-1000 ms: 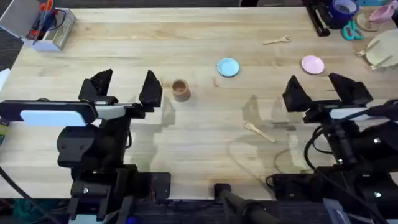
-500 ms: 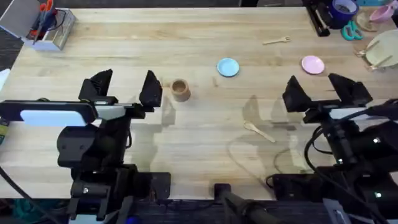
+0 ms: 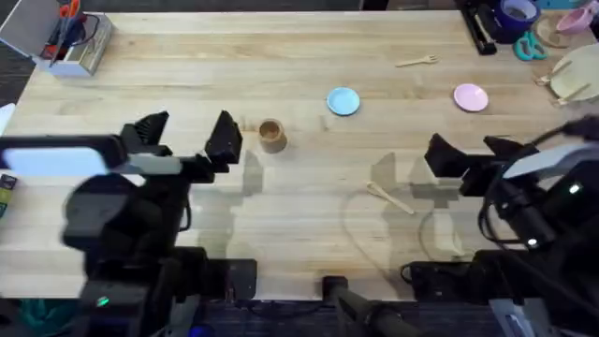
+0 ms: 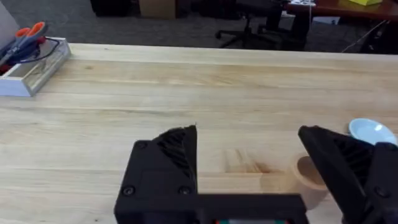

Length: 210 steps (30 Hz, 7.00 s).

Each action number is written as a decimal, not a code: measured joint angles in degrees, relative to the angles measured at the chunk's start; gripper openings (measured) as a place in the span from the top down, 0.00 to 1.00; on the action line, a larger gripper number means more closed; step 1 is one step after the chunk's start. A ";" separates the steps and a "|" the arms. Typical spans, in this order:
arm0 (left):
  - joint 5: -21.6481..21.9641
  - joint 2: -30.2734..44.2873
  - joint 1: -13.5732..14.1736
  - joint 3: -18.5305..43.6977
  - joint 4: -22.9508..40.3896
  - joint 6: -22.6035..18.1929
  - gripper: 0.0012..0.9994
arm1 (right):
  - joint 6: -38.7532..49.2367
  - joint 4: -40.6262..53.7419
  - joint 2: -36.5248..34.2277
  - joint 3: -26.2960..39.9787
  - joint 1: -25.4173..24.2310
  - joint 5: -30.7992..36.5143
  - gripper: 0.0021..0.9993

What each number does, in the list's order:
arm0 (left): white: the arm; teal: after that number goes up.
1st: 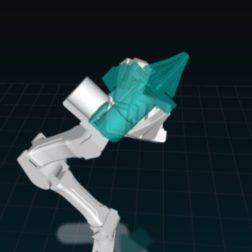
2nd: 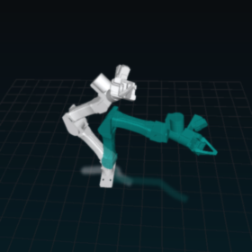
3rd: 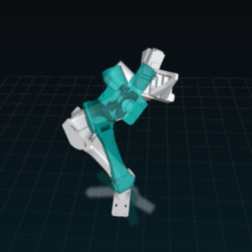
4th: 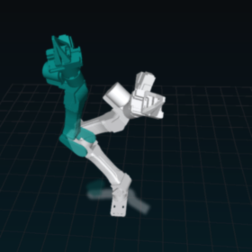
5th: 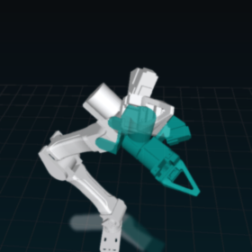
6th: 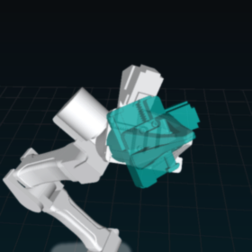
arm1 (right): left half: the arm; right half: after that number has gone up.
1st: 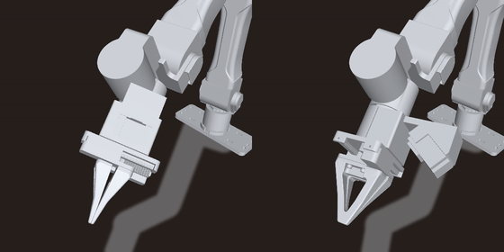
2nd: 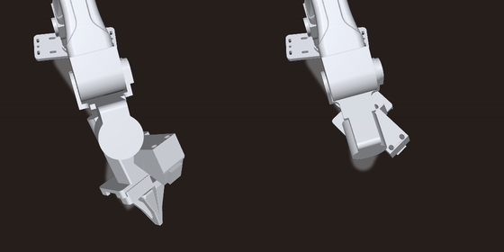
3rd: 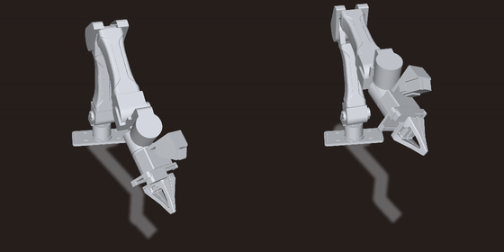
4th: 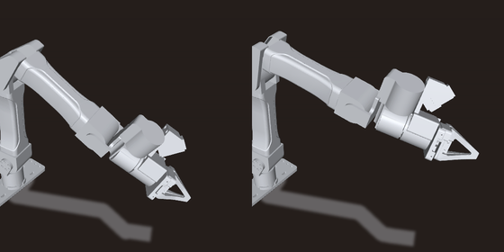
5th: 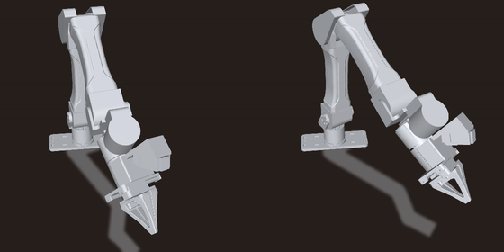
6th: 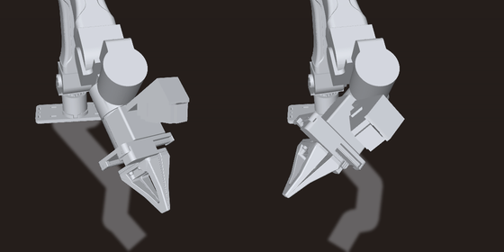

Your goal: Pick up a utensil and set it on the pink plate, then put the other utensil in the container.

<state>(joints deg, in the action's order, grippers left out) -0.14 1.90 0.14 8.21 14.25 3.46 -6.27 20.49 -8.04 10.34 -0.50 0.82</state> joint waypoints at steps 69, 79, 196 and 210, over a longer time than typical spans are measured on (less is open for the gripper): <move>-9.11 67.15 0.00 64.13 29.50 0.48 0.01 | -15.57 39.87 -80.33 81.19 2.61 2.32 0.00; -9.11 67.15 0.00 64.13 29.52 0.48 0.01 | -23.34 42.70 -98.47 98.71 4.05 4.30 0.00; -9.11 67.15 0.00 64.17 30.11 0.48 0.01 | -13.39 56.22 -124.09 126.98 1.12 12.02 0.97; -9.11 67.15 0.00 64.17 30.11 0.49 0.01 | -3.69 60.31 -115.64 127.19 -3.65 -0.44 0.97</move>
<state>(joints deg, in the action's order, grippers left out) -9.26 69.06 0.14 72.38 44.36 3.95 -9.96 80.80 -123.68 137.53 -4.15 0.38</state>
